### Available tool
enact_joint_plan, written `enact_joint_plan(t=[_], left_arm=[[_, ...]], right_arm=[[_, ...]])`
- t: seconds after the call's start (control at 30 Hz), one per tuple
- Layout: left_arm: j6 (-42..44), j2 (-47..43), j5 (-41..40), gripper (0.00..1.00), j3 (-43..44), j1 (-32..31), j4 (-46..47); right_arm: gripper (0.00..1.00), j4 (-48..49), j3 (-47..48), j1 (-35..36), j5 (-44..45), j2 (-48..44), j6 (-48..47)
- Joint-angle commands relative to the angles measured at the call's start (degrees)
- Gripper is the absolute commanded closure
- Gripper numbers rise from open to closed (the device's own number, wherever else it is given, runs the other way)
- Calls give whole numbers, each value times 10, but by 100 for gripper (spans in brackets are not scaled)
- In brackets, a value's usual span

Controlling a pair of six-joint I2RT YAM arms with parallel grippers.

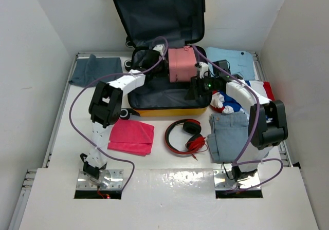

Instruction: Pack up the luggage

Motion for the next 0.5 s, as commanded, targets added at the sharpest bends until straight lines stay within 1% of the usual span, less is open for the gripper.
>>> enact_joint_plan(t=[0.0,0.13,0.3,0.33,0.37,0.4,0.43,0.47], left_arm=[[18,15,41,100,47,-4,78],[65,21,53,100,61,-9,85],[135,10,68,100,56,-14,41],[145,4,63,86,56,-14,9],[159,-5,50,78,56,-14,-5],[166,-13,44,65,44,-9,-17],[171,-24,36,60,33,-9,-27],[171,-53,29,53,1,5,-32]], right_arm=[[36,32,5,-2,12,-12,-13],[36,41,5,0,17,-10,-6],[34,35,12,2,18,-10,-4],[33,34,13,2,18,-12,-2],[33,33,18,0,20,-11,-3],[33,34,20,1,21,-13,-3],[33,31,20,1,22,-12,-4],[33,28,30,2,24,-13,-6]])
